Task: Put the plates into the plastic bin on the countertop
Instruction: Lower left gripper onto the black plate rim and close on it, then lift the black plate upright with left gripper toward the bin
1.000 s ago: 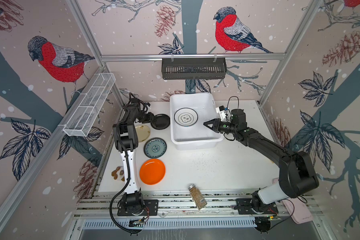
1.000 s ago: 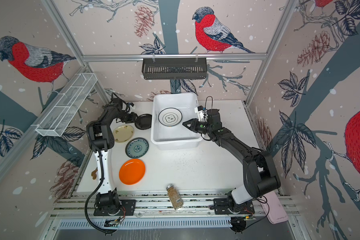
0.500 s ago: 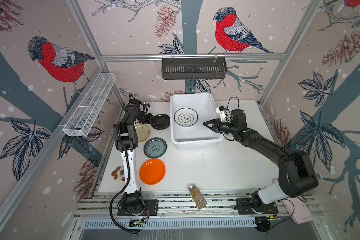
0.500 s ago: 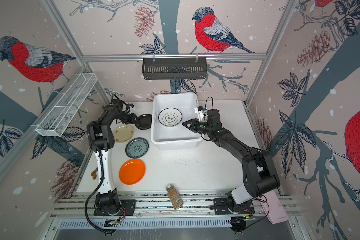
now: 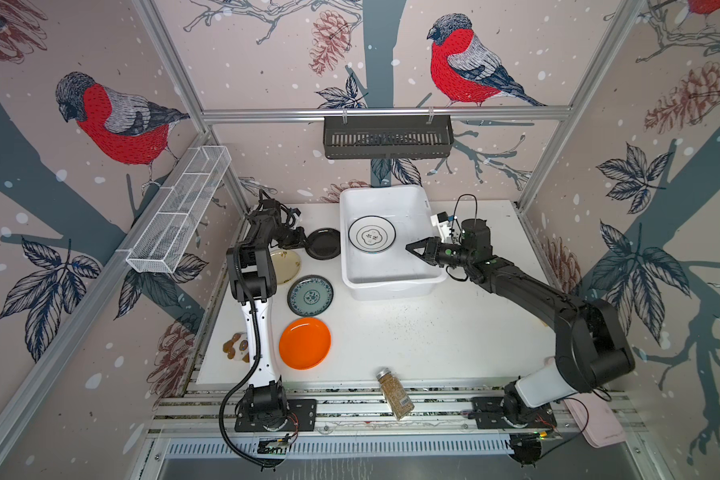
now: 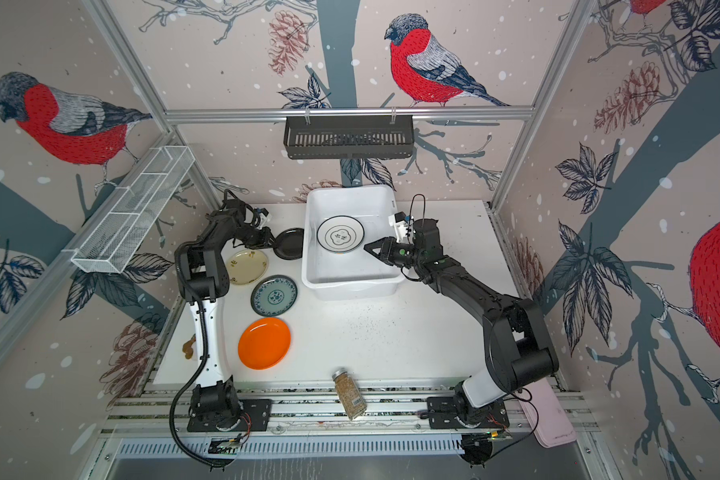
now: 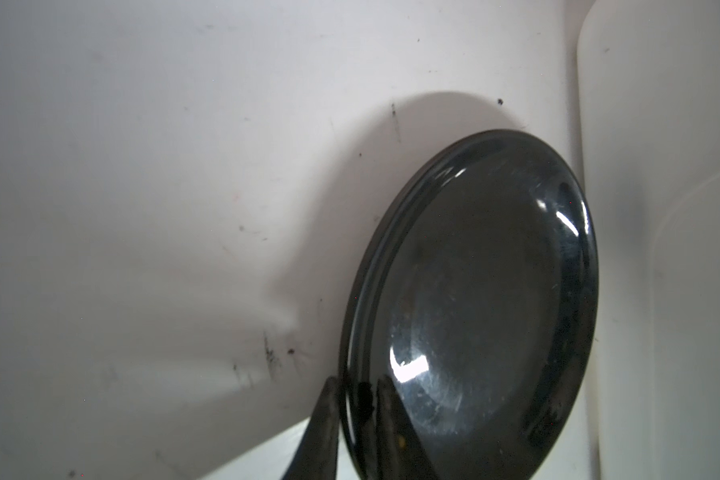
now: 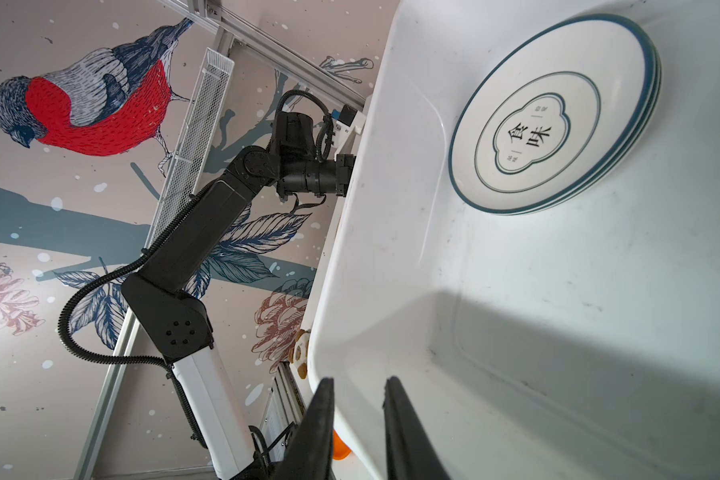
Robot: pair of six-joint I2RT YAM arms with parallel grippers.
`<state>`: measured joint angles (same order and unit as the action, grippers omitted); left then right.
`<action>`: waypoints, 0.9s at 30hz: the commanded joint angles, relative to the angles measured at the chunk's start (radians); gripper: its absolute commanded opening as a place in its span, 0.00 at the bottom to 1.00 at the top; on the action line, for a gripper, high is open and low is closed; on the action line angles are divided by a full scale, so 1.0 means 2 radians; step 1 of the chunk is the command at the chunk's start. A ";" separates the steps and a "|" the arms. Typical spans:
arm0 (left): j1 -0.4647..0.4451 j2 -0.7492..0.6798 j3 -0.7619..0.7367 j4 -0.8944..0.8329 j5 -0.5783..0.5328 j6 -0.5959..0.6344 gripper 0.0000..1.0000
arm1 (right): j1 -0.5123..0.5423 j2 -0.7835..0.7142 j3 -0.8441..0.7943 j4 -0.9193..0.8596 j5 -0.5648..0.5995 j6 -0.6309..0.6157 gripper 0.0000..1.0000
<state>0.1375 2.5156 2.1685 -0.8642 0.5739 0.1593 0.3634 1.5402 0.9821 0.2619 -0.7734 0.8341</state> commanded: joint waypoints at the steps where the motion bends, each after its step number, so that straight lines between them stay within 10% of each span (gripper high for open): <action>1: 0.000 0.002 0.003 -0.007 0.011 -0.004 0.16 | 0.000 0.002 0.002 0.020 -0.004 0.001 0.24; 27: 0.001 -0.049 0.040 -0.006 0.004 -0.046 0.00 | 0.001 0.009 0.004 0.037 -0.006 0.010 0.23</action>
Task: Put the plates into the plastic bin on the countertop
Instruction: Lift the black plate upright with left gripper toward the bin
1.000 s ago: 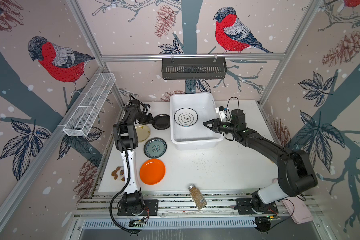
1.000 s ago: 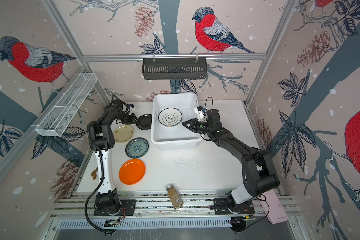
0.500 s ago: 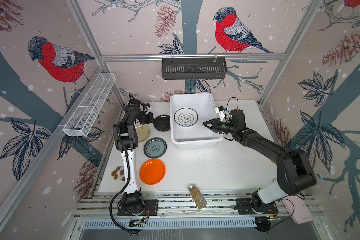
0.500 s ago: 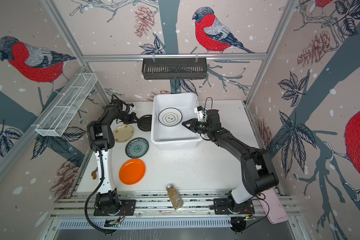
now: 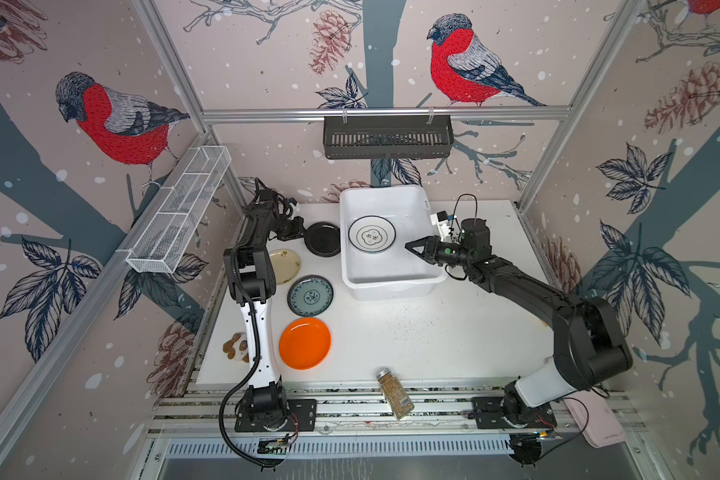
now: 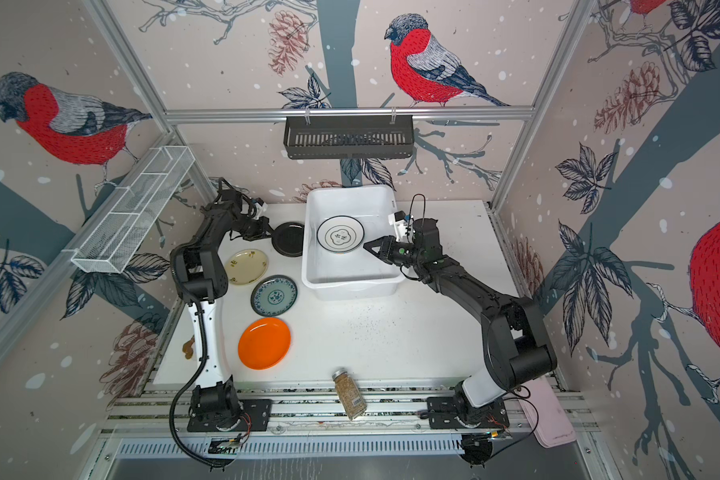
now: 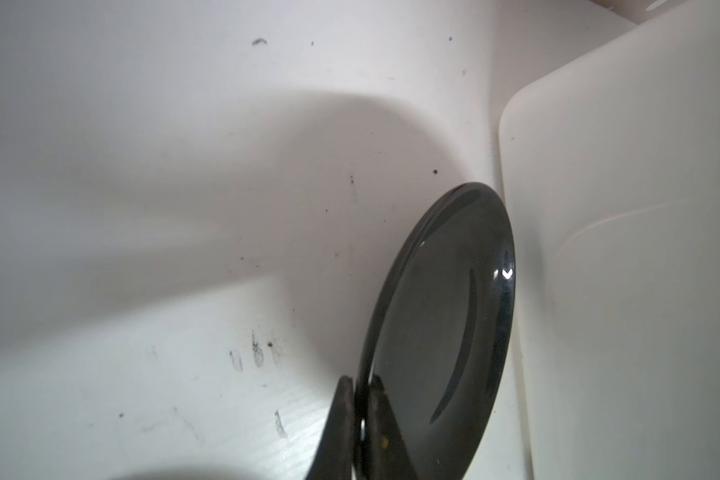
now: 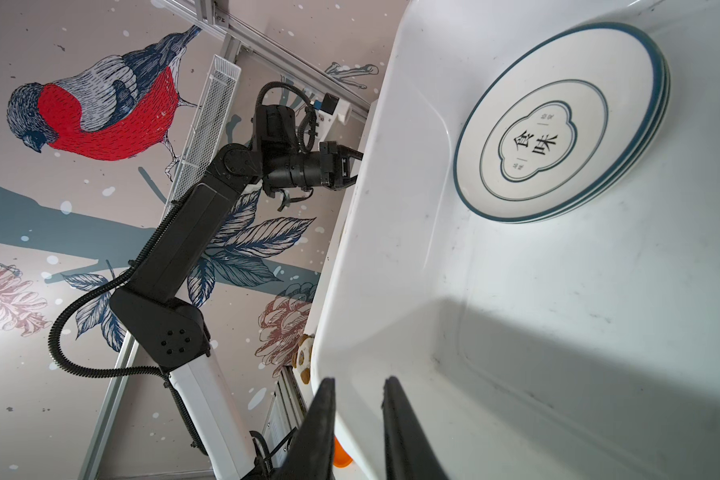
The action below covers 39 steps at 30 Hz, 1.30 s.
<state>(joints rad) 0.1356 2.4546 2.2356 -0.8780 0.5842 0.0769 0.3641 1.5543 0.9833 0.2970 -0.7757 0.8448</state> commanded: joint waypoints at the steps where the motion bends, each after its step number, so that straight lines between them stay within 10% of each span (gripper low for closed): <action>1: 0.002 -0.024 0.006 0.002 -0.002 -0.005 0.00 | 0.000 0.002 0.004 0.020 -0.005 0.006 0.23; 39: -0.034 -0.190 0.025 0.010 -0.060 -0.003 0.00 | -0.004 0.003 0.037 -0.020 -0.008 -0.027 0.24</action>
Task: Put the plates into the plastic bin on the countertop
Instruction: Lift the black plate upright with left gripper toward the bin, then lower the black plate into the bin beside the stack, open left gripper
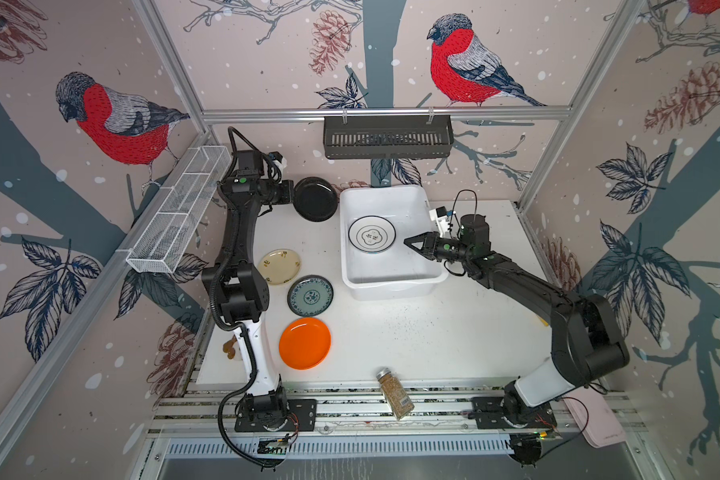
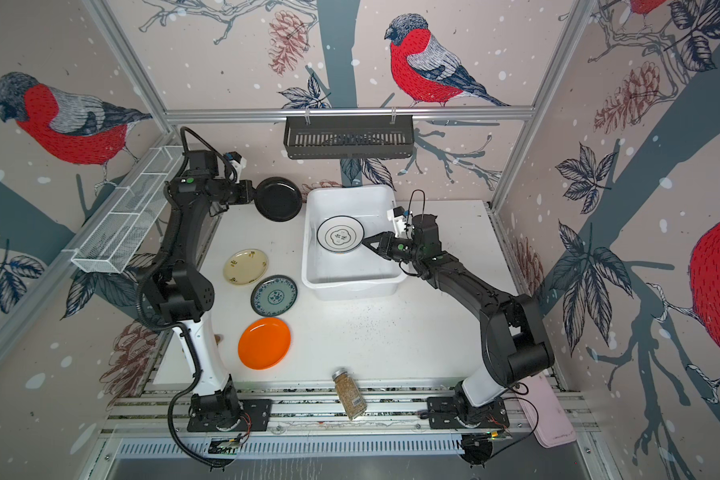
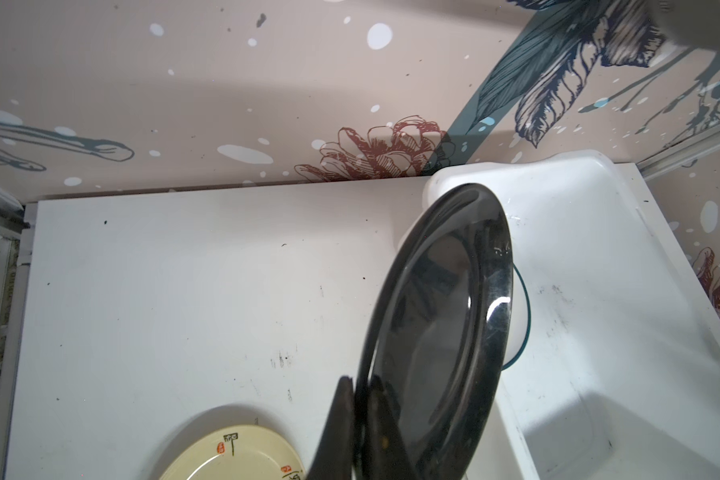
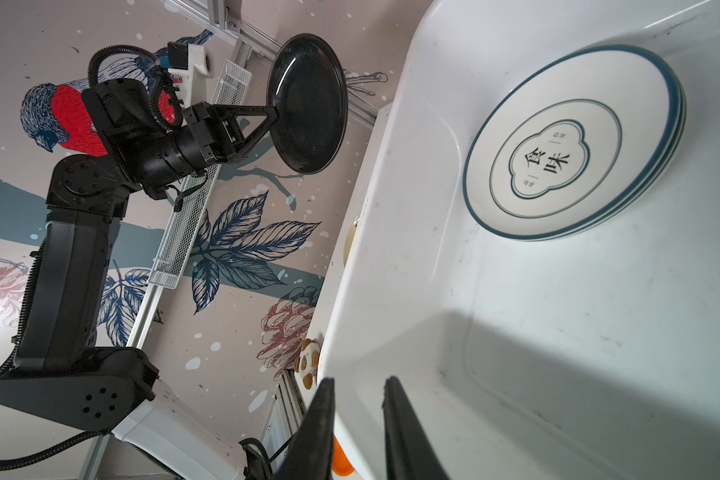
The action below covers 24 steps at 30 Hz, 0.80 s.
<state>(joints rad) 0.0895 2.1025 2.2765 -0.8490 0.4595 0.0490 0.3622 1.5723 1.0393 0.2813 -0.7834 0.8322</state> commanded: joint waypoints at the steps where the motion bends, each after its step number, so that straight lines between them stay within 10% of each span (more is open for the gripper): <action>1: -0.016 -0.019 0.004 -0.006 0.003 0.012 0.00 | -0.005 -0.009 0.011 -0.018 -0.005 -0.024 0.24; 24: -0.198 -0.016 -0.016 -0.046 0.069 0.064 0.00 | -0.149 -0.181 0.007 -0.161 -0.023 -0.072 0.26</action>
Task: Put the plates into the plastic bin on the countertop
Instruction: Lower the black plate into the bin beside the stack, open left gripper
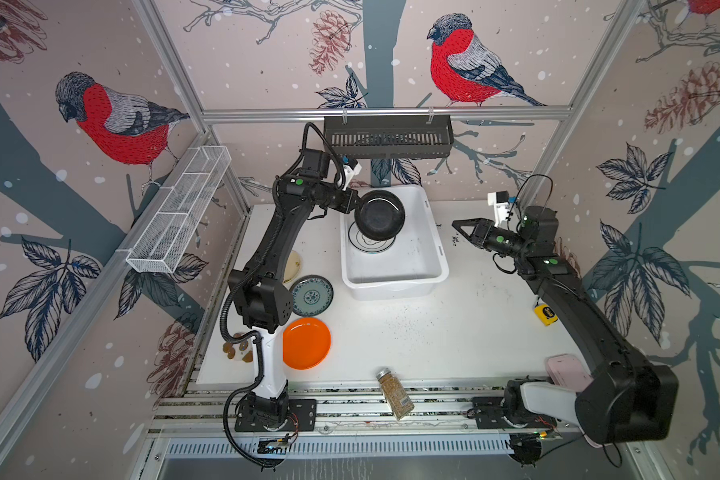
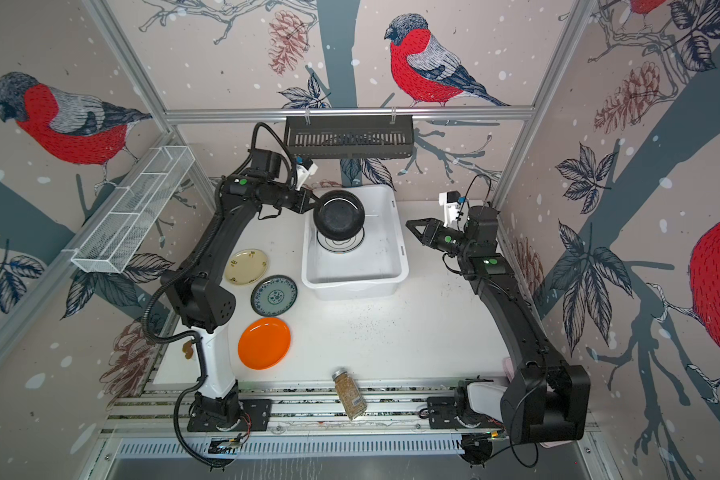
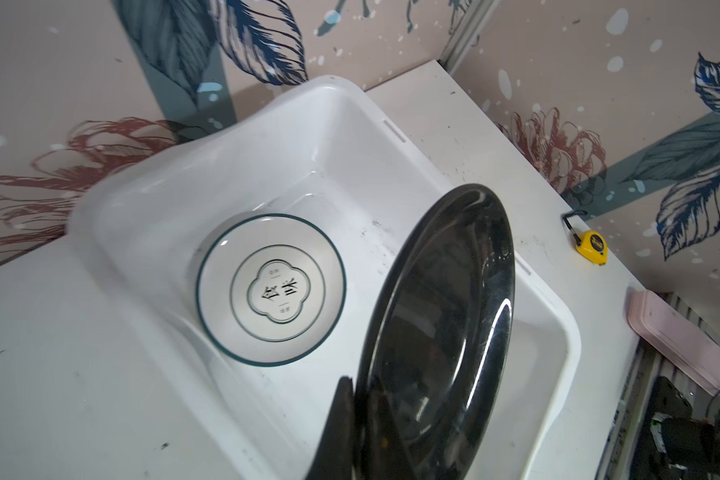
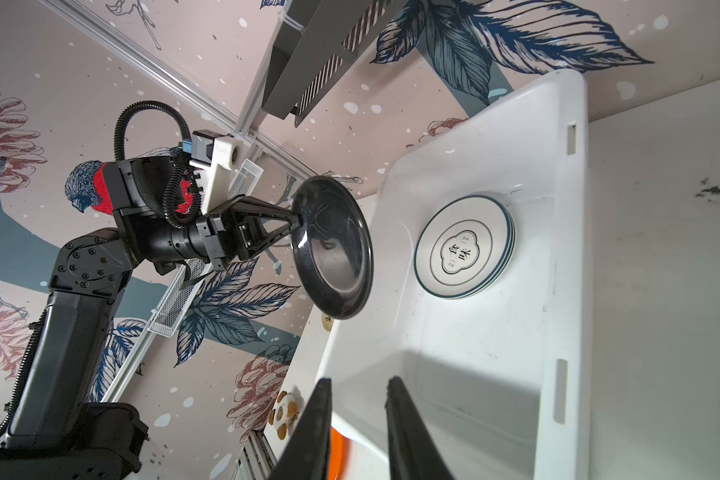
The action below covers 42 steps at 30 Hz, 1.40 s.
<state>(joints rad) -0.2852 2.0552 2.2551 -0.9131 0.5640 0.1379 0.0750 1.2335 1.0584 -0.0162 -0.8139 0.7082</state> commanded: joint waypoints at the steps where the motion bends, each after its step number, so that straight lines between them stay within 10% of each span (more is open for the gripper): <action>1: -0.018 0.011 -0.010 -0.013 0.017 0.024 0.00 | -0.008 -0.014 -0.002 -0.016 -0.007 -0.010 0.26; 42: -0.064 0.147 -0.081 0.034 0.021 0.084 0.00 | 0.001 -0.022 0.000 -0.060 0.004 -0.029 0.27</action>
<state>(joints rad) -0.4110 2.3402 2.0861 -0.8509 0.5835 0.2798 0.0715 1.1870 1.0607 -0.1558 -0.8124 0.6556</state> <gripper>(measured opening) 0.076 0.269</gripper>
